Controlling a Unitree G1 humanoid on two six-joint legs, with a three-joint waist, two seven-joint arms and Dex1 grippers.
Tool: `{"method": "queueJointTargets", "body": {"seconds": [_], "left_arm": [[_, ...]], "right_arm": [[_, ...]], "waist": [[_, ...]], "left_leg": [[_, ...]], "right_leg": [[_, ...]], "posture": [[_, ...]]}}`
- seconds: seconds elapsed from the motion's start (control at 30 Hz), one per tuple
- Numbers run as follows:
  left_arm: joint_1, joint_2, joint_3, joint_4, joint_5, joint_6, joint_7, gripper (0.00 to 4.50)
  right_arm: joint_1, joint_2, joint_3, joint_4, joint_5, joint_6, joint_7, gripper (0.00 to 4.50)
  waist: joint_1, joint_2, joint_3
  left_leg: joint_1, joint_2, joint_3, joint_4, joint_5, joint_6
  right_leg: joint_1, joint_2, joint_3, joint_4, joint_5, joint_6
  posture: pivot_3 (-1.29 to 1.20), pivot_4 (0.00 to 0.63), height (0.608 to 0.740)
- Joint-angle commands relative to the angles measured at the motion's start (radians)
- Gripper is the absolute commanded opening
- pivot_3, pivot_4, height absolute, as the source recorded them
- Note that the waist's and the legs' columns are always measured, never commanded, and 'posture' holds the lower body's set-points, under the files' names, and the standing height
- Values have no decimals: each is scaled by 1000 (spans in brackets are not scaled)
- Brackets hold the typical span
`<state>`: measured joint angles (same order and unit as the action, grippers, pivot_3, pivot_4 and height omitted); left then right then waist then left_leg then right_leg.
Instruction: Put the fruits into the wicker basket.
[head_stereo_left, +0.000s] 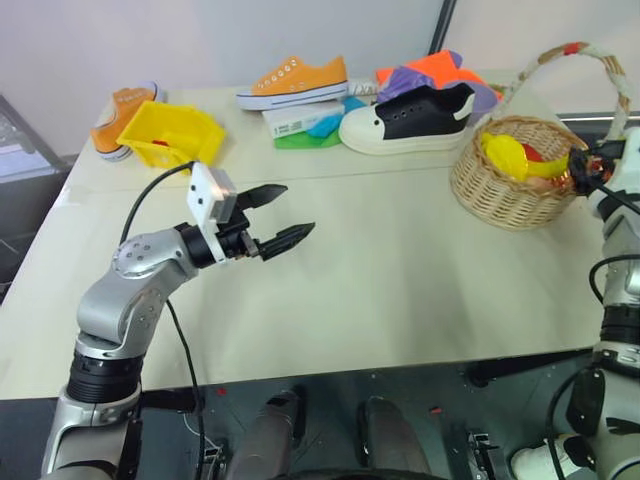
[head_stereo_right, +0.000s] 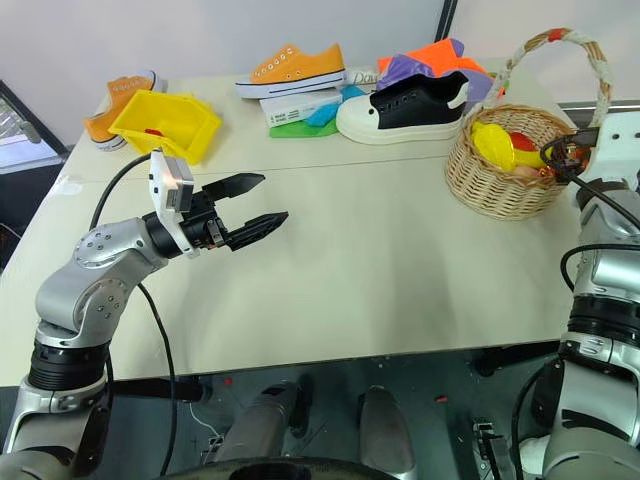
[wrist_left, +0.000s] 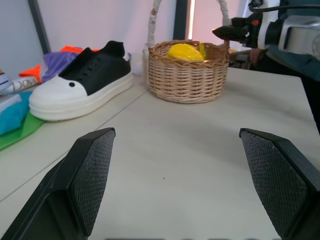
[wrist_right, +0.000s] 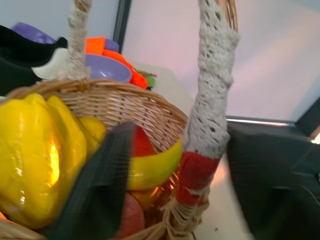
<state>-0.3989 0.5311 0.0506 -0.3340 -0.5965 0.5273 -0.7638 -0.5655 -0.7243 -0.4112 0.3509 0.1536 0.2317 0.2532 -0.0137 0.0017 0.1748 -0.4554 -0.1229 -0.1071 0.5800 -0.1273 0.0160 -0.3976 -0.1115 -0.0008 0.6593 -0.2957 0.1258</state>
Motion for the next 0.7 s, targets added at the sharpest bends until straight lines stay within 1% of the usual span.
{"method": "queueJointTargets", "body": {"seconds": [0.03, 0.17, 0.27, 0.37, 0.4, 0.43, 0.53, 0.6, 0.7], "left_arm": [[18, 8, 30, -14, 9, -22, 13, 4272], [101, 39, 76, -2, 22, -21, 29, 4272], [189, 73, 127, 40, 62, -56, 38, 4272], [281, 84, 188, 96, 100, -115, 54, 4272], [309, 81, 205, 119, 109, -131, 61, 4272], [325, 79, 216, 134, 114, -141, 65, 4272], [394, 53, 249, 165, 139, -194, 94, 4272], [424, 41, 258, 166, 148, -211, 107, 4272], [461, 27, 270, 155, 148, -221, 125, 4272]], "right_arm": [[77, -39, -52, -154, 38, 16, 45, 4437], [300, -53, -132, -304, 81, 39, 132, 4437], [444, -41, -200, -382, 145, 35, 215, 4437], [562, -18, -198, -487, 238, 44, 328, 4437], [589, -8, -175, -525, 260, 55, 352, 4437], [606, -1, -160, -550, 273, 63, 365, 4437], [602, 39, -43, -601, 284, 70, 403, 4437], [583, 55, 9, -602, 276, 68, 413, 4437], [544, 79, 89, -586, 255, 54, 423, 4437]], "waist": [[6, 0, 0], [18, 0, 0], [21, 0, 0], [13, 1, -1], [6, 1, -1], [2, 1, -1], [-3, 1, -1], [-1, 1, -1], [3, 1, -1]], "left_leg": [[0, 0, 0, 0, 0, 0], [0, 0, -1, 0, 0, 0], [0, 0, -1, 0, -1, 0], [2, 0, -1, -1, -1, 0], [3, 0, -1, -1, -2, -1], [4, 1, -1, -1, -3, -2], [5, 1, -1, -1, -3, -2], [7, 1, -1, -2, -4, -1], [7, 1, -1, -3, -4, -1]], "right_leg": [[0, 0, 0, 0, 0, 0], [1, -1, 0, -1, 0, 0], [1, -1, 0, -1, -2, -3], [2, -1, 1, -1, -2, -3], [2, -1, 1, -1, -3, -4], [4, -1, 1, -1, -3, -5], [5, -1, 2, -3, -4, -6], [8, -1, 2, -4, -4, -6], [5, -2, 2, -7, -5, -7]], "posture": [[0, 150, 740], [0, 150, 740], [0, 150, 740], [0, 150, 740], [0, 150, 740], [0, 150, 740], [0, 150, 740], [0, 150, 740], [0, 150, 740]]}}
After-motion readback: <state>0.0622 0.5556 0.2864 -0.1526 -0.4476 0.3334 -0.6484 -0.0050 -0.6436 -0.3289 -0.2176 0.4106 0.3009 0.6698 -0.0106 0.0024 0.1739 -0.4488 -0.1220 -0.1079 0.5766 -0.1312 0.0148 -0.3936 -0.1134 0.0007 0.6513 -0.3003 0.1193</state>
